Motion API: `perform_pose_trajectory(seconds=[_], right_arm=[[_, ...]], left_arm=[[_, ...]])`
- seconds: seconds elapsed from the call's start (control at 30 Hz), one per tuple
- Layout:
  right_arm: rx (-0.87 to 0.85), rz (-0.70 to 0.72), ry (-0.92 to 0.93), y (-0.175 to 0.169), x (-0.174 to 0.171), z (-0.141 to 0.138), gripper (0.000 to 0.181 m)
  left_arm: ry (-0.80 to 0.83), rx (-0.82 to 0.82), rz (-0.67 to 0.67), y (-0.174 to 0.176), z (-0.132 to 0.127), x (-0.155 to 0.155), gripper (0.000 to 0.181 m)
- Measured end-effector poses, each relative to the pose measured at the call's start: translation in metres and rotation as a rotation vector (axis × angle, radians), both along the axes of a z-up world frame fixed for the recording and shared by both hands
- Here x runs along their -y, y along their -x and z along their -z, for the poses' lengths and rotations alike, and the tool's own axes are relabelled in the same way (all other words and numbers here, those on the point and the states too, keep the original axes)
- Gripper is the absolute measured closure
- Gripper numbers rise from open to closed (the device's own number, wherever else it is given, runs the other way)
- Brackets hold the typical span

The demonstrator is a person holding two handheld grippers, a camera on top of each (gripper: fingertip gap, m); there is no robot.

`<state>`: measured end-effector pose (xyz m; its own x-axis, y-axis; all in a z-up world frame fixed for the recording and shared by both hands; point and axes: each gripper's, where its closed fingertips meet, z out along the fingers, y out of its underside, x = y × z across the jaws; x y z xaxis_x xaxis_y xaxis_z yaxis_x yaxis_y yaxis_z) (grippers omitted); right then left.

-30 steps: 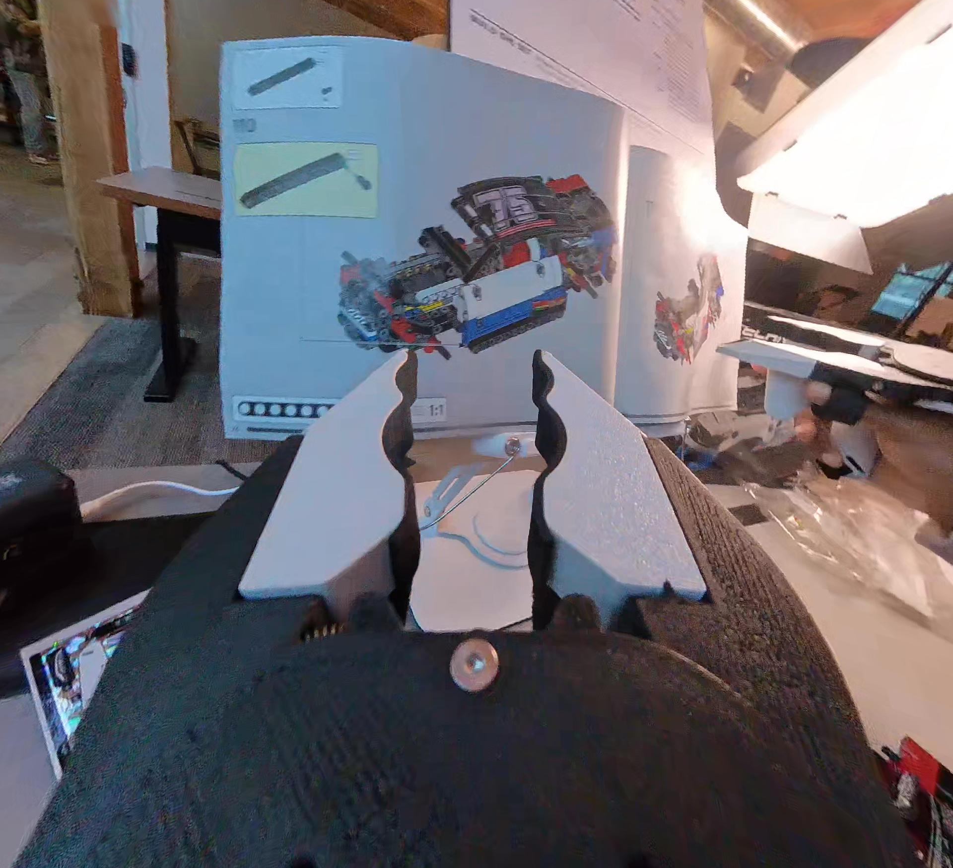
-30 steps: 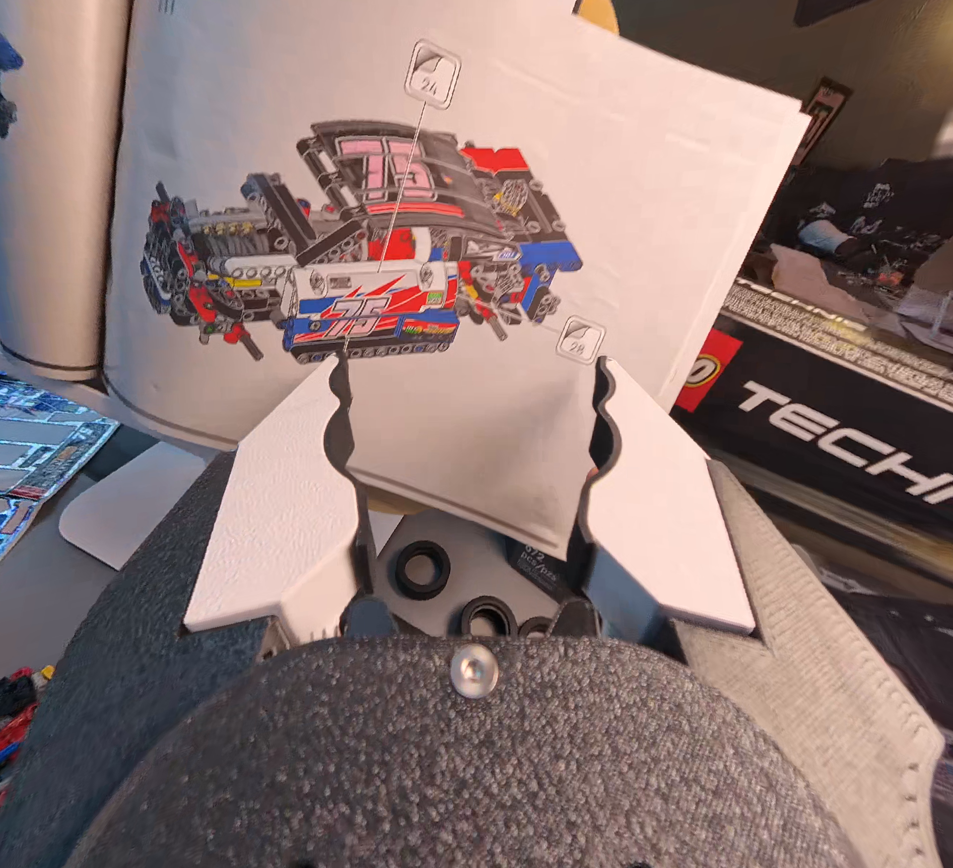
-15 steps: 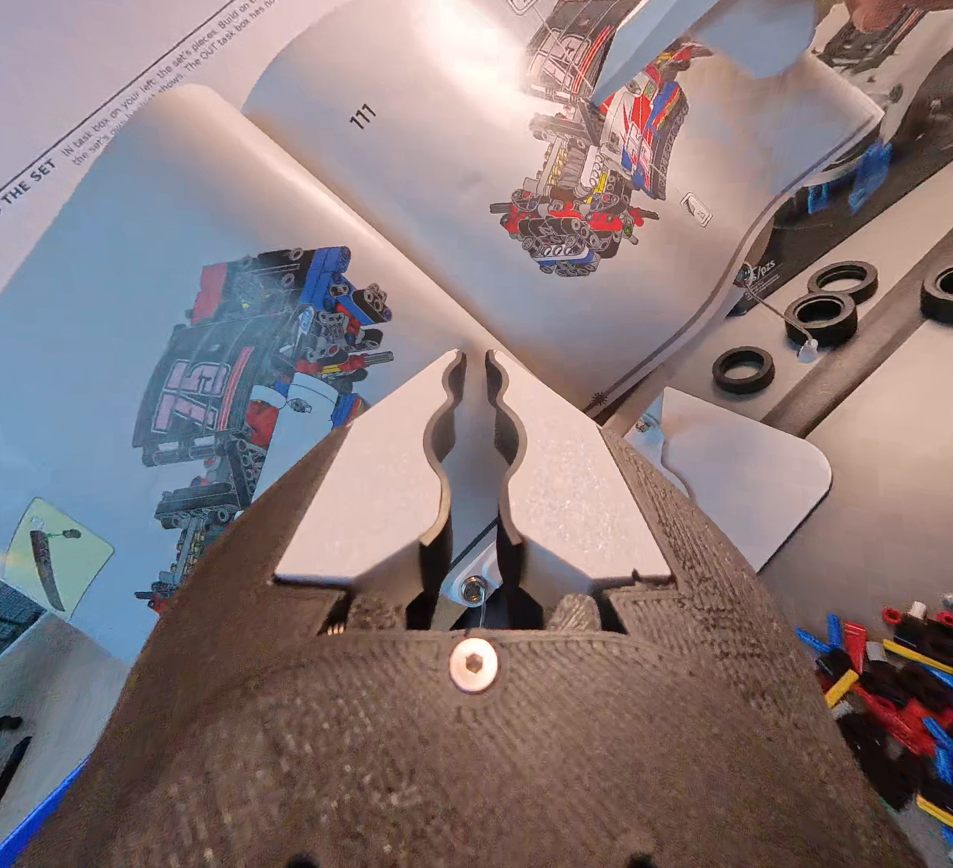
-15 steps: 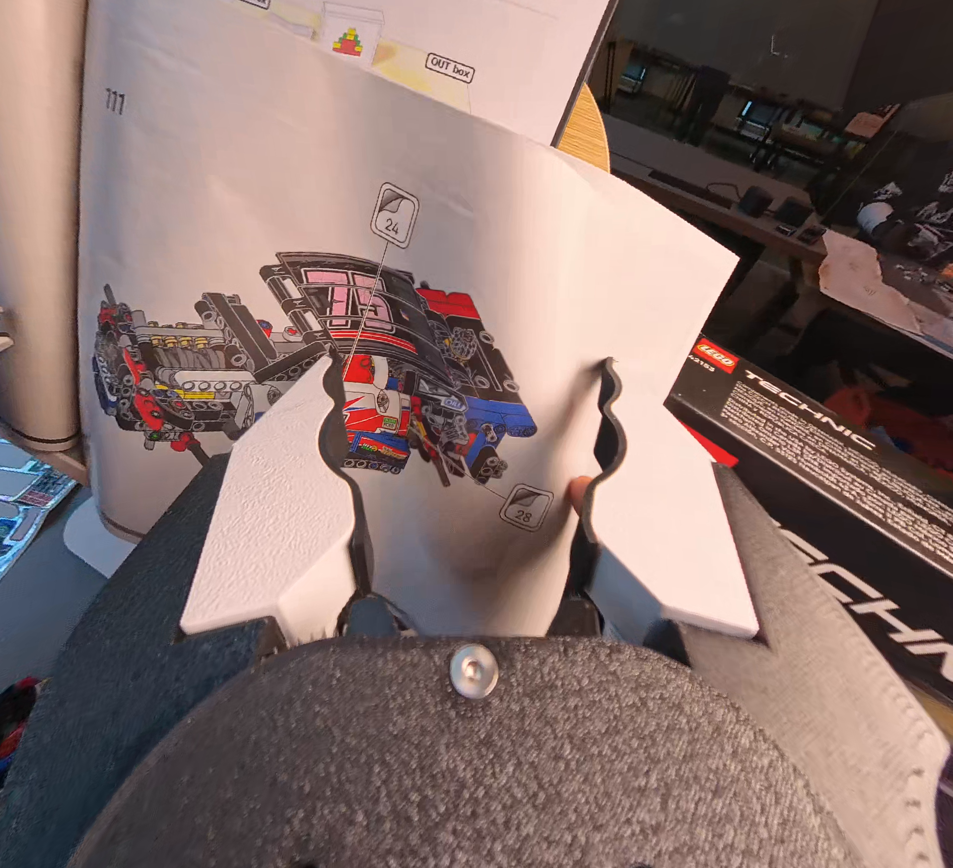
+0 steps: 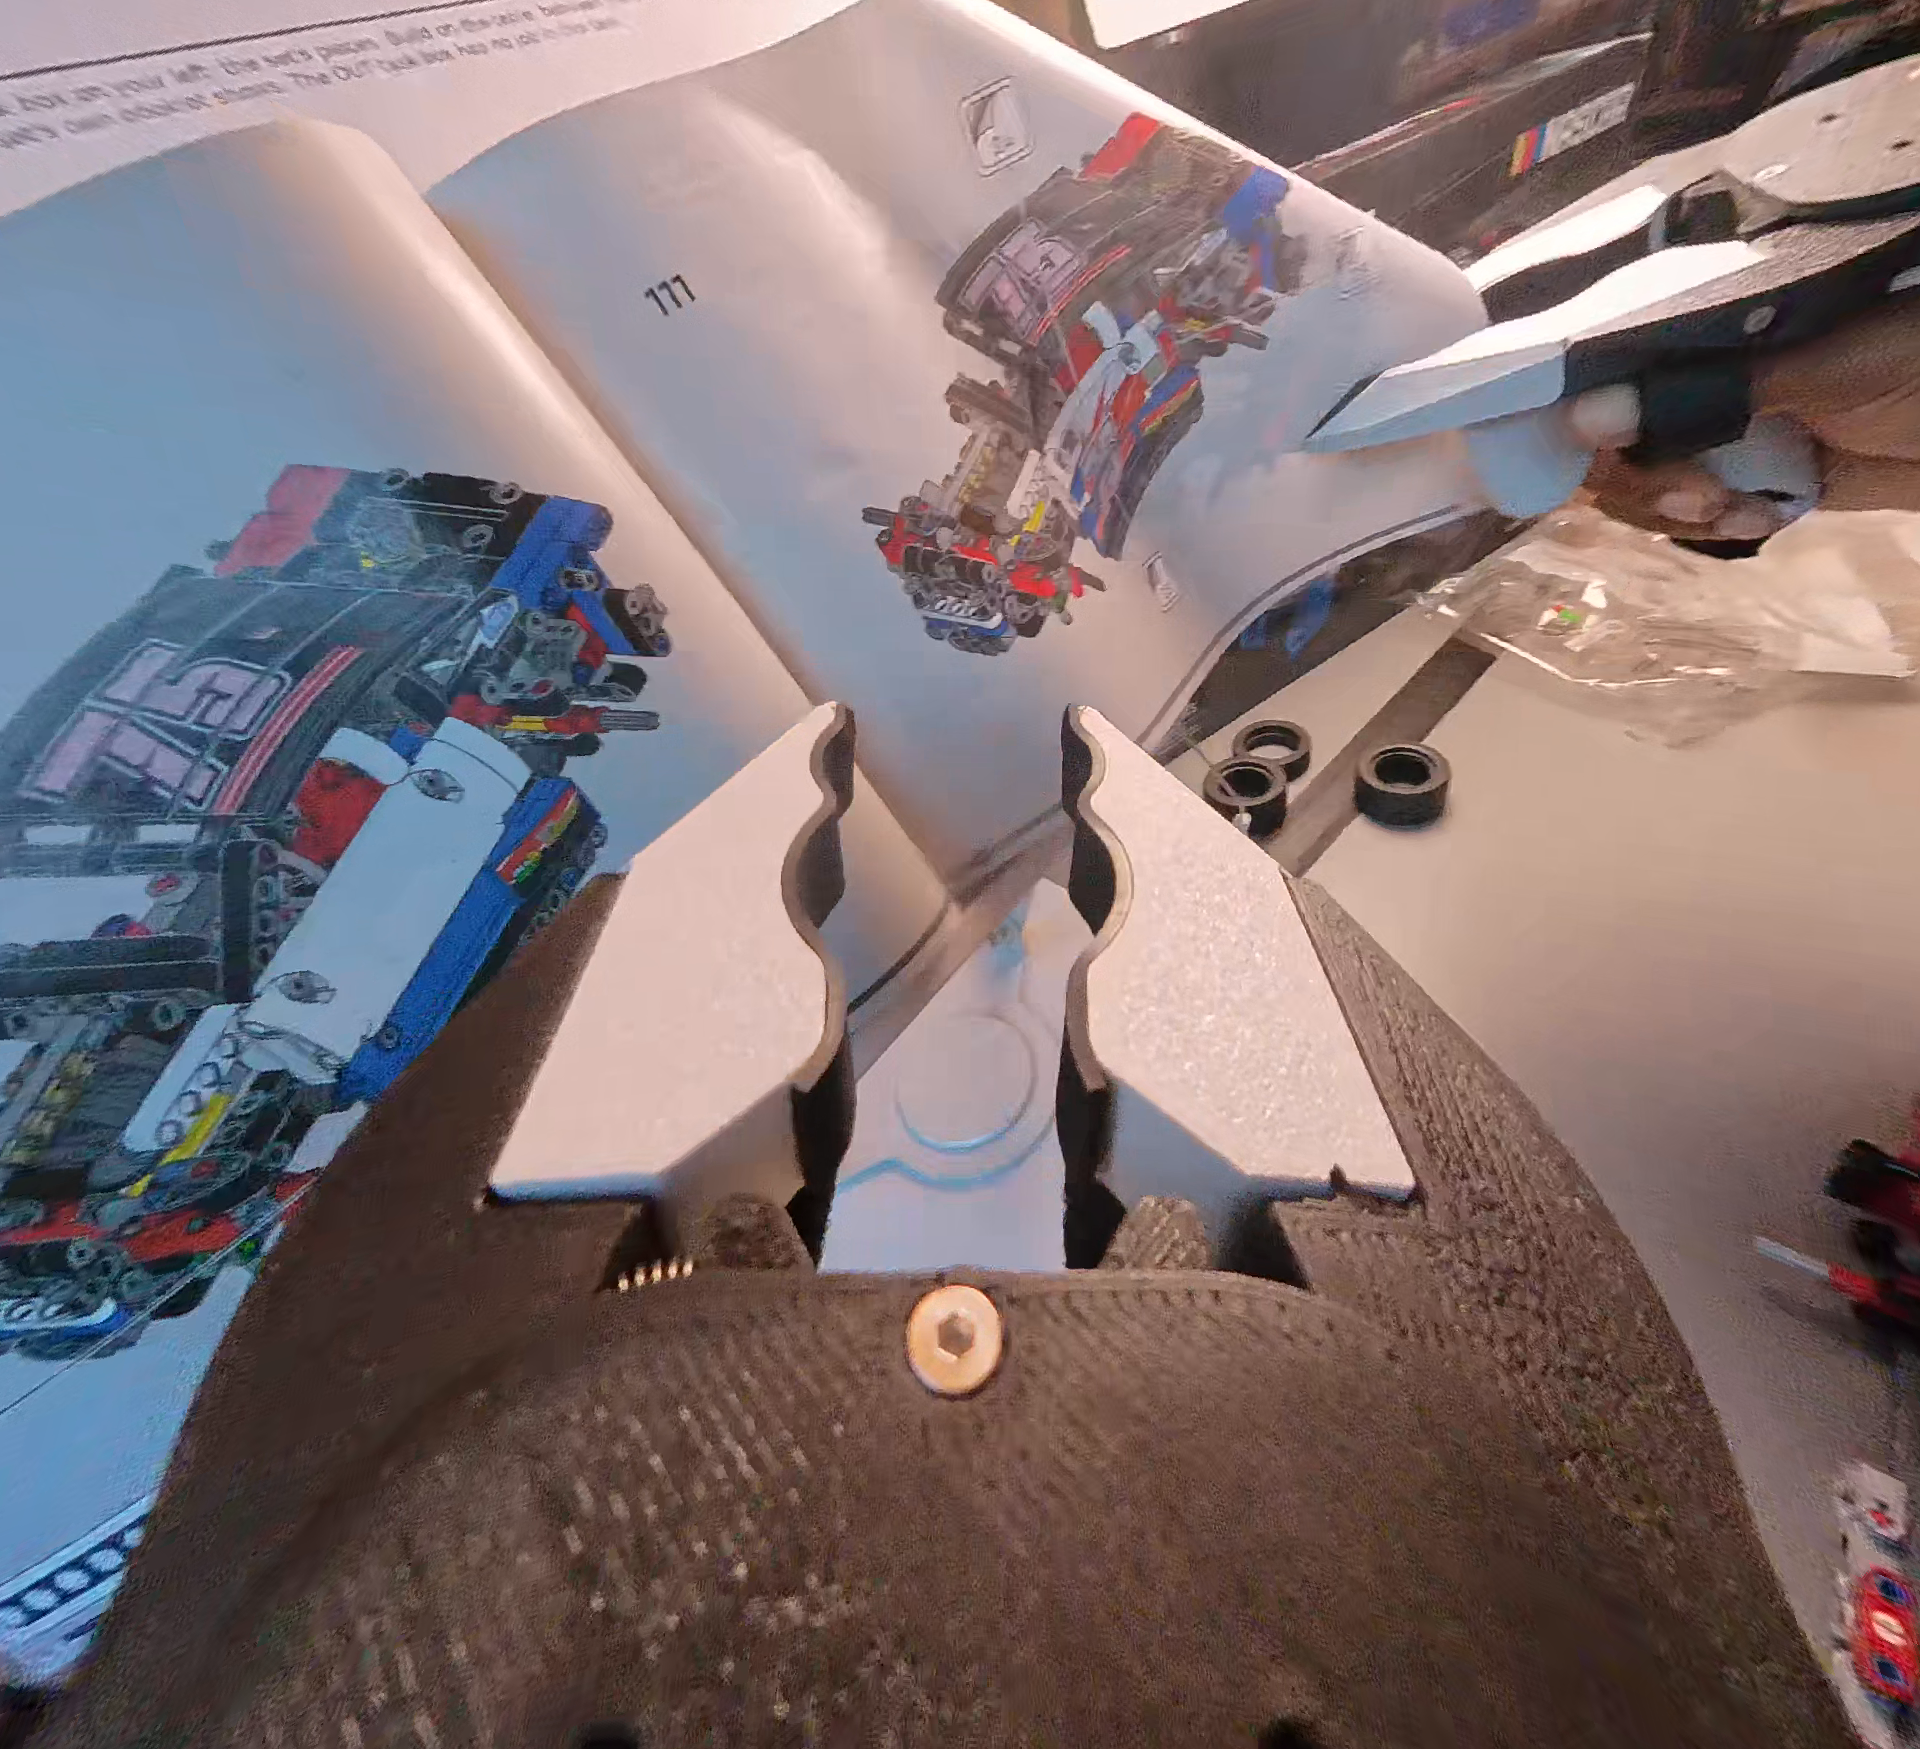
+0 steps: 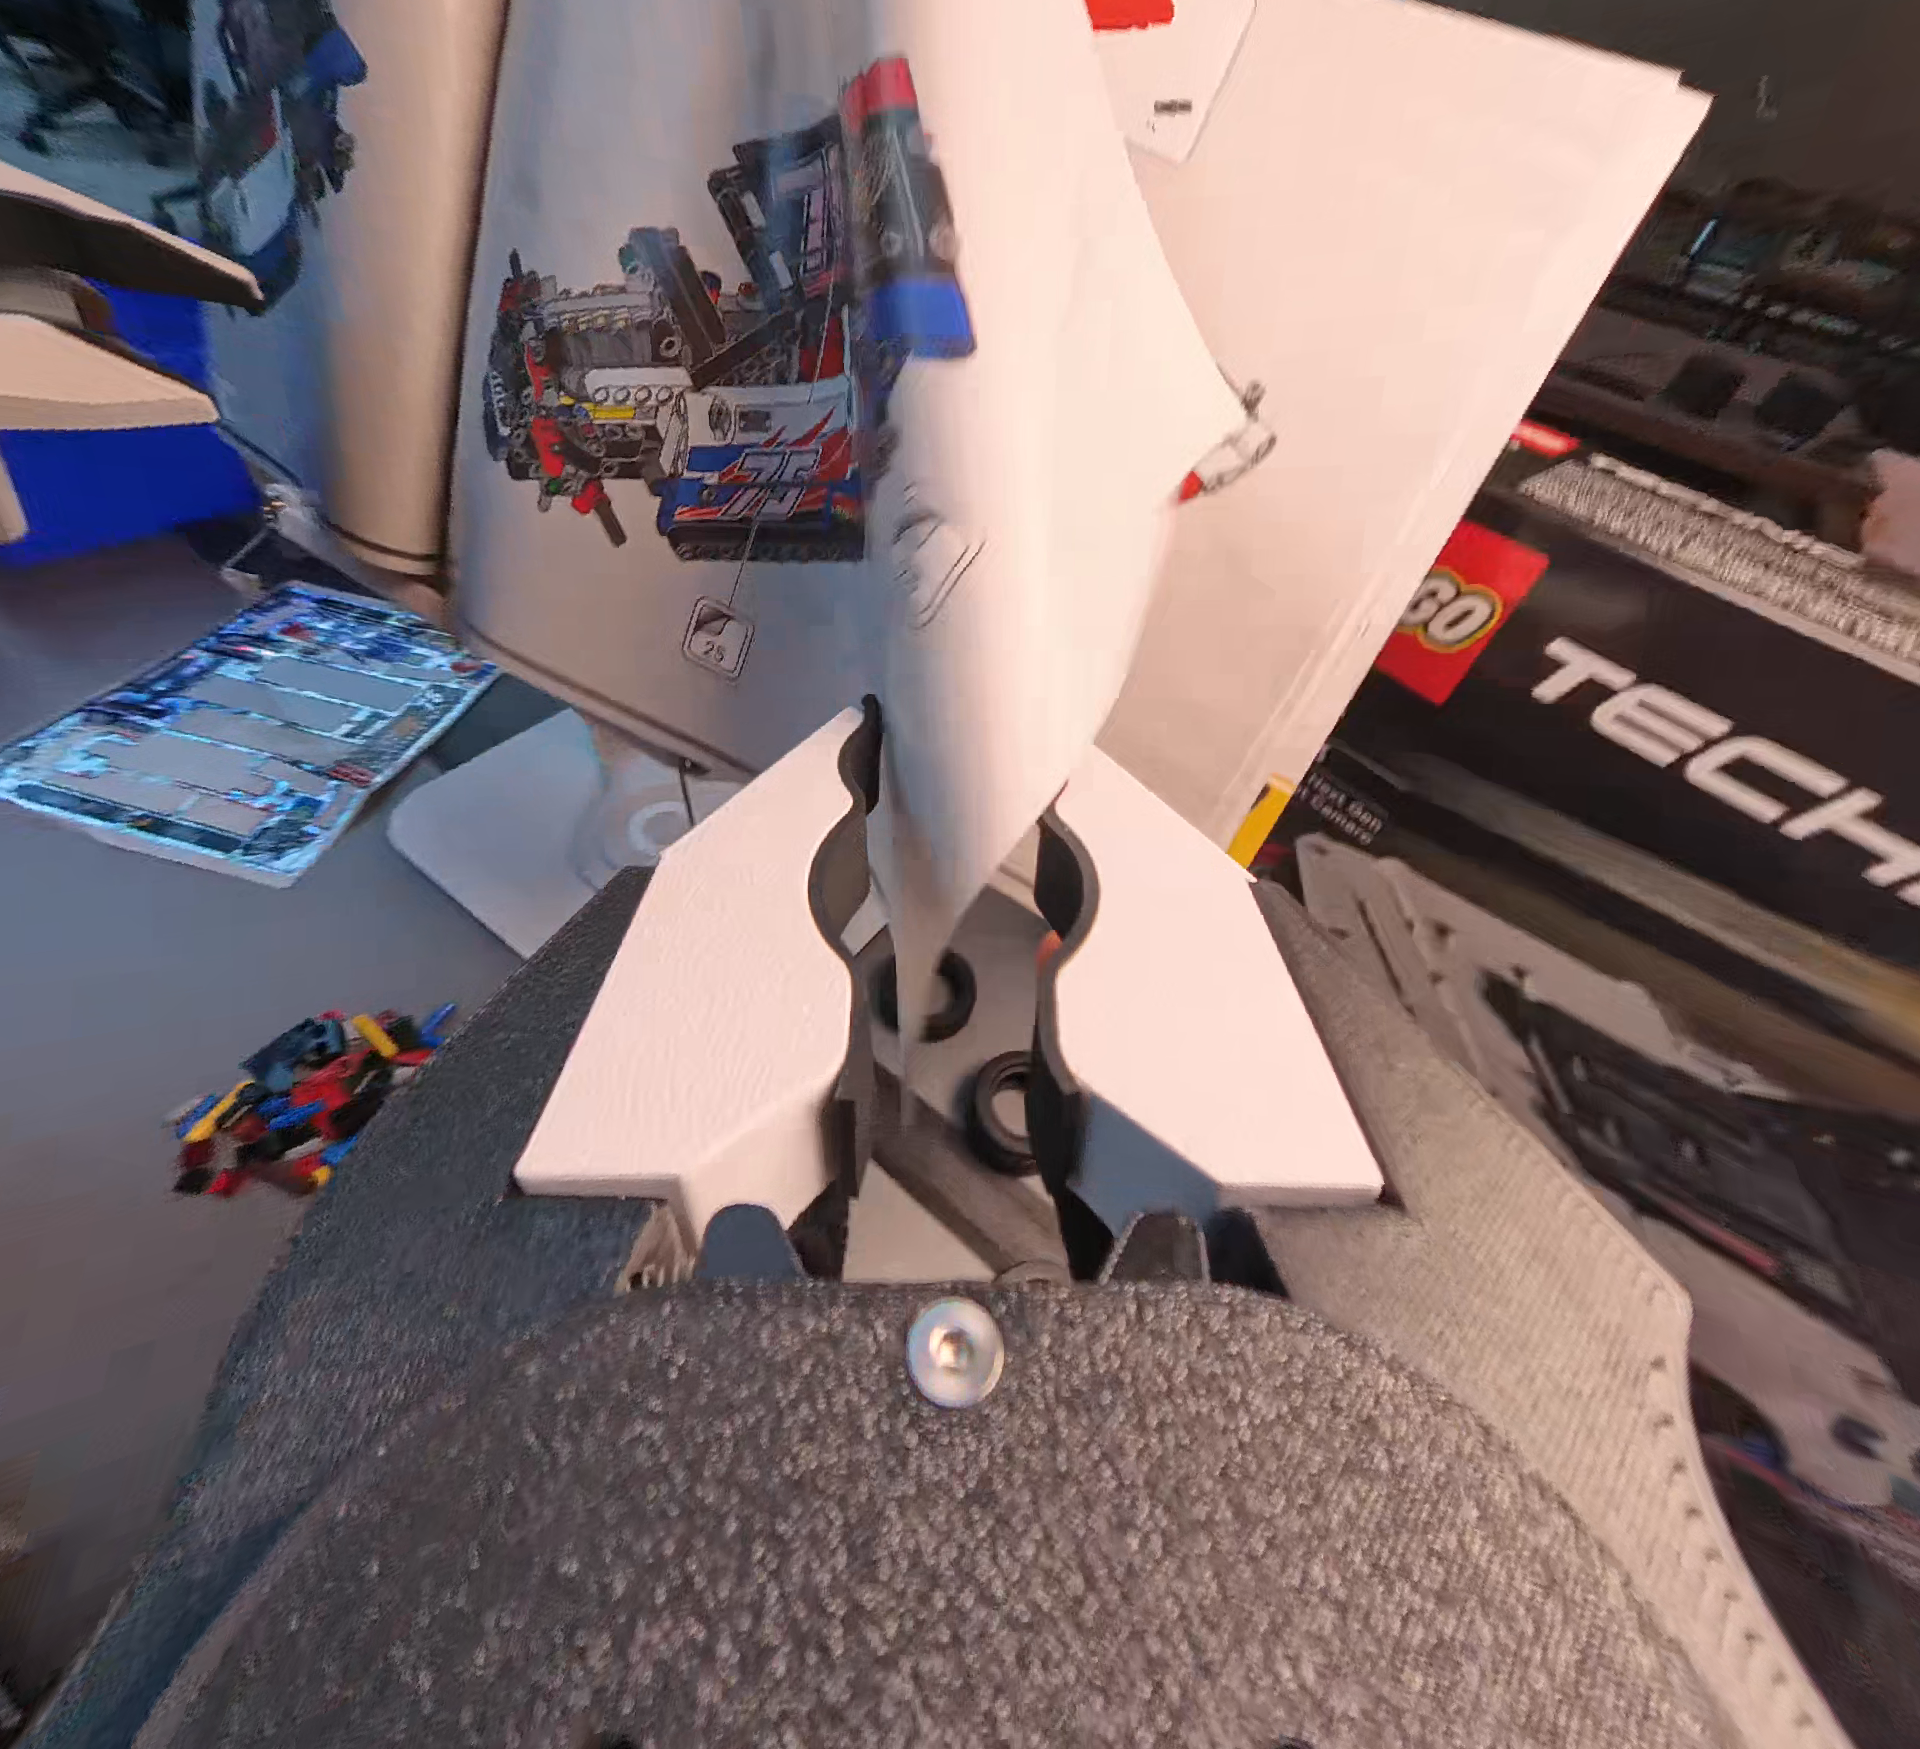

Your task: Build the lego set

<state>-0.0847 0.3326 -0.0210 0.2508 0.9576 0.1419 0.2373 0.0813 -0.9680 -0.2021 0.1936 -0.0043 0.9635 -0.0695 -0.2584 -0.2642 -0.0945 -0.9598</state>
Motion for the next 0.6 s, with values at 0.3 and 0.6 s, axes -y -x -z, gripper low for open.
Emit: perform_pose_trajectory(seconds=[0.3, 0.6], right_arm=[[-0.161, -0.324, -0.059, -0.013, 0.111, -0.026, 0.181], [-0.049, -0.451, -0.484, 0.074, 0.256, -0.005, 0.179]], left_arm=[[-0.013, 0.265, 0.379, -0.093, -0.039, 0.036, 0.111], [-0.152, 0.319, 0.155, -0.060, -0.072, 0.077, 0.164]])
